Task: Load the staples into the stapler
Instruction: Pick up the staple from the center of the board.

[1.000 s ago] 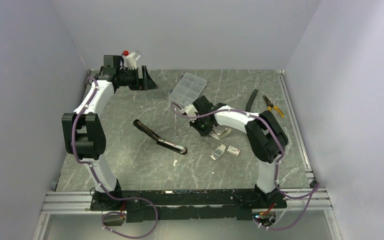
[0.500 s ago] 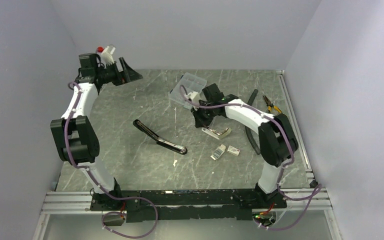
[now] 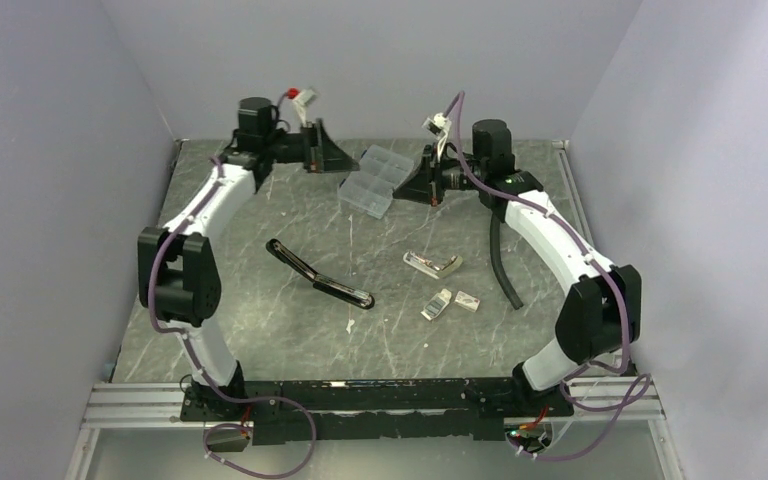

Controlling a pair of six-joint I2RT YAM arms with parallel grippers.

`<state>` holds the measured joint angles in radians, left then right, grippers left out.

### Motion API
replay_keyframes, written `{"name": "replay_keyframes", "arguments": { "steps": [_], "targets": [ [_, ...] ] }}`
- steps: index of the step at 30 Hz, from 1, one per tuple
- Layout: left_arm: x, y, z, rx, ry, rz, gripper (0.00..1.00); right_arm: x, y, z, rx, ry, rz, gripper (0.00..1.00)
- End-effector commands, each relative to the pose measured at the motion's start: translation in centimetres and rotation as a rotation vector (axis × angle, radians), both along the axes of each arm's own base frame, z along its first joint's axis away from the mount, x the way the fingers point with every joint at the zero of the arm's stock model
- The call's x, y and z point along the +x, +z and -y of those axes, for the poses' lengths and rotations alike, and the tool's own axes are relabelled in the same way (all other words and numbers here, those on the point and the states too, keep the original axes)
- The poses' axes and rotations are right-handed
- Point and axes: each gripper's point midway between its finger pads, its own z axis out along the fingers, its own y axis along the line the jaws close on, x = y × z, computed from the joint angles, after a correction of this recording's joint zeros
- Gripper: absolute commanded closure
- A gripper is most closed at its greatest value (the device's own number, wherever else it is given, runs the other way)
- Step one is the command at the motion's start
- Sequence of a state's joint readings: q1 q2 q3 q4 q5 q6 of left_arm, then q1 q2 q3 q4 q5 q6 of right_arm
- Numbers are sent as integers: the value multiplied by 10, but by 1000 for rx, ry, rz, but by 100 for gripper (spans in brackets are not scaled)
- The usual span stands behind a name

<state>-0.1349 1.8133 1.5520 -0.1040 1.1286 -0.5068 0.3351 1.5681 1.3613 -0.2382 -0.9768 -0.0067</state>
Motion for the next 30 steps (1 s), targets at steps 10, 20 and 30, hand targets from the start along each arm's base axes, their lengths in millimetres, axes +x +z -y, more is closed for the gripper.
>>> {"name": "replay_keyframes", "arguments": {
  "steps": [10, 20, 30],
  "targets": [
    [-54, 64, 85, -182, -138, 144, 29, -30, 61, 6, 314, 83, -59, 100],
    [-71, 60, 96, -274, -163, 172, 37, -23, 63, 13, 387, 24, -100, 100],
    [-77, 68, 98, -337, -173, 212, 50, -12, 56, 18, 420, -32, -138, 100]
  ]
}}
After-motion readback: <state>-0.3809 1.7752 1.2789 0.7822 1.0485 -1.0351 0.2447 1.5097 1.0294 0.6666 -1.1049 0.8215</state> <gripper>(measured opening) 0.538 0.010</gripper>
